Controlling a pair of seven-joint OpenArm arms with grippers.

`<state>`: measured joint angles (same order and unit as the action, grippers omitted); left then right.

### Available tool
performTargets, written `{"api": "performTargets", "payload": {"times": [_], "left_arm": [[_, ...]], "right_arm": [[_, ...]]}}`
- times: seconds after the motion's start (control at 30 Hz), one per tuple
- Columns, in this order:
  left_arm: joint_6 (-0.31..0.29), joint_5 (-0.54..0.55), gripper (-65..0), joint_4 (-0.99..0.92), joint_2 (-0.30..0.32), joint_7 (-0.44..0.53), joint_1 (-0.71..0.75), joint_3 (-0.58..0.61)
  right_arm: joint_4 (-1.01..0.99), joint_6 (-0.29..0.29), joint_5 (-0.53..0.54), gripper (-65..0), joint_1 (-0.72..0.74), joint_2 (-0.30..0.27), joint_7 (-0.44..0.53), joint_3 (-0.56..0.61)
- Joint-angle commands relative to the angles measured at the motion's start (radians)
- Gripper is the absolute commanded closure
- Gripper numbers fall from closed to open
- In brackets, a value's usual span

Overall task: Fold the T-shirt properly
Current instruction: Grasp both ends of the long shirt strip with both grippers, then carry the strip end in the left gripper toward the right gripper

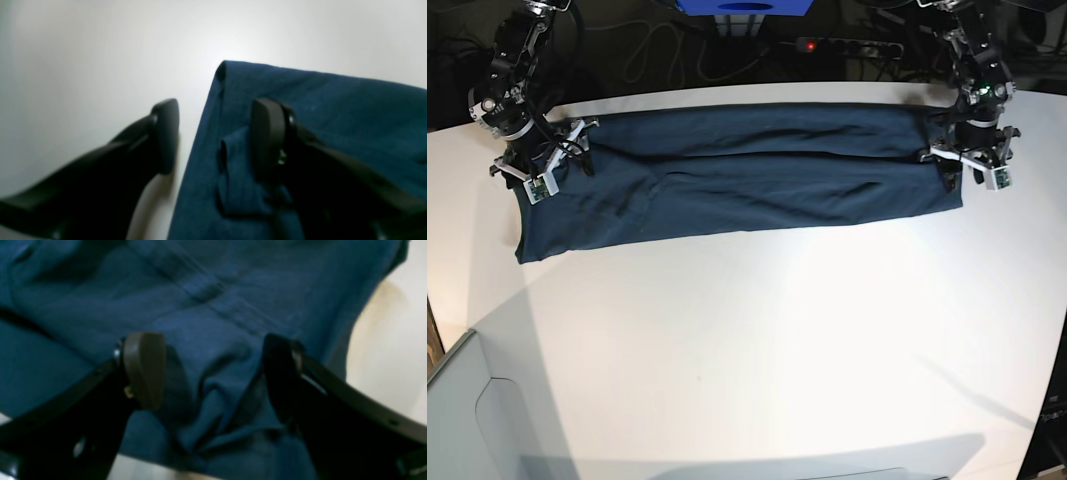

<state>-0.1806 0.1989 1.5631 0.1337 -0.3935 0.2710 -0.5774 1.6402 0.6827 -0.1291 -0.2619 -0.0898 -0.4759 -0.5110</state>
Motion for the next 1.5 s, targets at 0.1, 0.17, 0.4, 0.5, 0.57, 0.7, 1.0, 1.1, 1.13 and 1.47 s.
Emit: {"api": "performTargets", "payload": {"times": [0.1,0.17,0.4,0.5,0.57,0.7,1.0,1.1,1.13,1.47], "left_arm": [[-0.003,0.049,-33.5,0.012,0.011,0.018,0.012,-0.003],[-0.003,0.080,-33.5,0.012,0.011,0.018,0.034,-0.002],[-0.003,0.147,-33.5,0.012,0.011,0.018,0.087,-0.002],[-0.003,0.149,-33.5,-0.002,0.004,0.020,0.090,-0.002],[-0.003,0.142,-33.4,-0.022,-0.003,0.023,0.087,-0.002],[-0.004,0.147,-32.7,-0.069,-0.003,0.026,0.086,-0.002],[-0.004,0.149,-2.7,-0.092,0.010,0.031,0.084,0.040],[-0.004,0.149,0.0,-0.082,0.010,0.031,0.067,0.037],[-0.004,0.149,0.0,-0.082,0.010,0.031,0.066,0.033],[-0.003,0.149,0.0,0.231,-0.027,0.018,0.101,0.041]], "right_arm": [[0.012,0.015,0.015,-43.4,0.005,-0.017,0.021,-0.005],[0.012,0.015,0.015,-43.4,0.005,-0.017,0.021,-0.005],[0.012,0.015,0.015,-43.4,0.005,-0.017,0.021,-0.005],[0.012,0.015,0.015,-43.4,0.005,-0.014,0.021,-0.004],[0.012,0.015,0.015,-43.4,0.005,-0.014,0.021,-0.001],[0.012,0.015,0.015,-43.4,0.003,-0.017,0.021,0.032],[0.012,0.015,0.013,-43.4,0.003,-0.017,0.018,0.027],[-0.010,0.015,0.013,-43.4,0.006,-0.018,0.019,0.024],[-0.021,0.015,0.013,-43.4,0.009,-0.018,0.021,0.024],[-0.074,0.015,0.013,-43.4,0.019,-0.044,0.021,0.022]]}}
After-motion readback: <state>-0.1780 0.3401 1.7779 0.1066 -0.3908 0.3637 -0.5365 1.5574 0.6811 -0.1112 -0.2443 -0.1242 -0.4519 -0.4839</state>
